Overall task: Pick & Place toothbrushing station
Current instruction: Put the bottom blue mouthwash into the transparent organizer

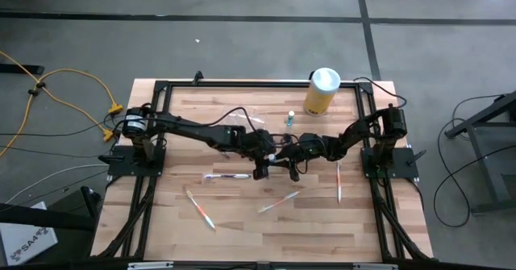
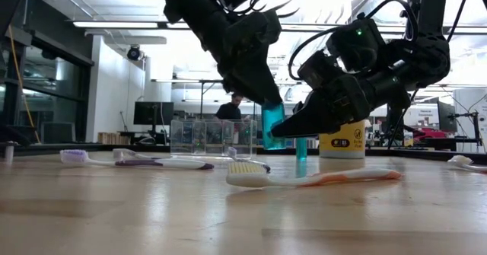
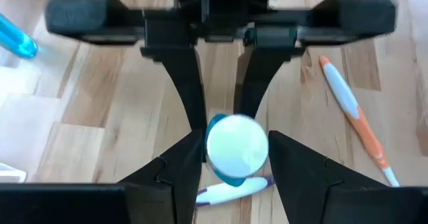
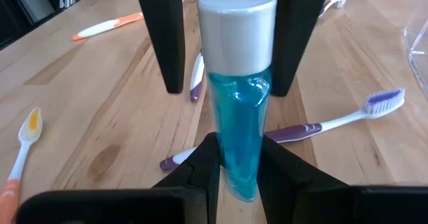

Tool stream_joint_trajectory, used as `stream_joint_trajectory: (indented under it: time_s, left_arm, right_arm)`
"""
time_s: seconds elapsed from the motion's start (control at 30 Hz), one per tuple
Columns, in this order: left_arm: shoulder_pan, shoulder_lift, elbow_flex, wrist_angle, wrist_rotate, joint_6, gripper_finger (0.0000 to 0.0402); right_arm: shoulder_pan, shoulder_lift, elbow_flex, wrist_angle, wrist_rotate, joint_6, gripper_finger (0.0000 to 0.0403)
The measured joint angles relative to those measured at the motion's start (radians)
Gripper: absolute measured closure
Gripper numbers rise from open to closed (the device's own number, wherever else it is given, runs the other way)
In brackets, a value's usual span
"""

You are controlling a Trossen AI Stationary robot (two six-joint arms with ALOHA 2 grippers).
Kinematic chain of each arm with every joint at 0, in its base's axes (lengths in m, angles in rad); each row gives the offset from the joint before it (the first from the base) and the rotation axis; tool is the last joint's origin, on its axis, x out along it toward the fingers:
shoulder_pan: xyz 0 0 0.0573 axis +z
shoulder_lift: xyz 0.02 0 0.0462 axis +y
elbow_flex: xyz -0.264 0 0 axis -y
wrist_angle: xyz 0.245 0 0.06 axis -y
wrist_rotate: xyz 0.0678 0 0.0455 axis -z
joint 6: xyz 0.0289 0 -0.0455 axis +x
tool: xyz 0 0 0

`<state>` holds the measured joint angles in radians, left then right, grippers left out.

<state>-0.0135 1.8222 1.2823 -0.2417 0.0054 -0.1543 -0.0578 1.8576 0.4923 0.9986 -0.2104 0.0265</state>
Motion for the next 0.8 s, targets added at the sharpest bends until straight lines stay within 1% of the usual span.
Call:
stream_joint_trajectory:
  time_s: [0.57,0.67,0.8]
  left_arm:
    - [0.006,0.008,-0.001,0.014,-0.003,0.005,0.0238]
    - [0.006,0.008,-0.001,0.013,-0.003,0.005,0.0254]
    - [0.006,0.008,-0.001,0.014,-0.003,0.006,0.0291]
  right_arm:
    - [0.000,0.000,0.000,0.000,0.000,0.003,0.0334]
    - [0.000,0.000,0.000,0.000,0.000,0.003,0.0334]
    - [0.000,0.000,-0.001,-0.001,-0.001,0.003,0.0334]
